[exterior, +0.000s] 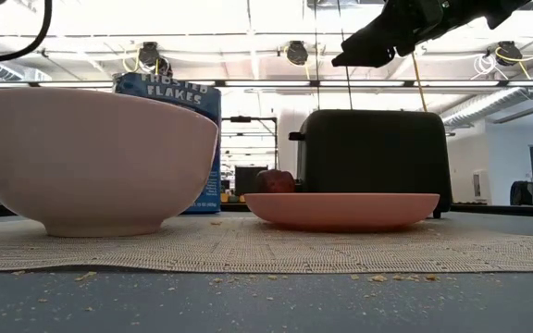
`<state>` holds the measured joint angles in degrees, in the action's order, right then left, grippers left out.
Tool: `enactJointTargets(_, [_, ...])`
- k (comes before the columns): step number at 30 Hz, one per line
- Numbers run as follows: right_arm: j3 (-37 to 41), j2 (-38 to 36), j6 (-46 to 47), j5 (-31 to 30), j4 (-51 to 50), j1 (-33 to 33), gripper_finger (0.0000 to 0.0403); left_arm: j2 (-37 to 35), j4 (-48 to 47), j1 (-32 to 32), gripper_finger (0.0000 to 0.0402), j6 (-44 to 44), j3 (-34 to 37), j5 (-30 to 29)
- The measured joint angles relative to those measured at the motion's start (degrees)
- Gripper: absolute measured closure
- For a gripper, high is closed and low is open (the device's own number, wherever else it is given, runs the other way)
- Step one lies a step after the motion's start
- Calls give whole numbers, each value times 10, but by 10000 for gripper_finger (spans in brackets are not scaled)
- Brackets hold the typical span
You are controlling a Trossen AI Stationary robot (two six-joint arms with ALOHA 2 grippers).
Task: Arrange a breakfast setting
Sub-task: Put the orange spoon on the mat
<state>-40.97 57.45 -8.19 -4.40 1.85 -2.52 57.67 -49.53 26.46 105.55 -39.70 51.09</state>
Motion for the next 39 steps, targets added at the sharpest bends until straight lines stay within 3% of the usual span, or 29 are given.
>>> enactJointTargets(9, [1, 0, 0, 0, -9, 0, 51, 0, 7, 15, 19, 38, 0, -1])
enactJointTargets(16, [1, 0, 0, 0, -9, 0, 51, 17, 80, 33, 19, 88, 0, -4])
enactJointTargets(23, [1, 0, 0, 0, -9, 0, 51, 41, 95, 53, 22, 89, 0, -5])
enactJointTargets(39, [1, 0, 0, 0, -9, 0, 51, 48, 96, 54, 171, 64, 0, -6])
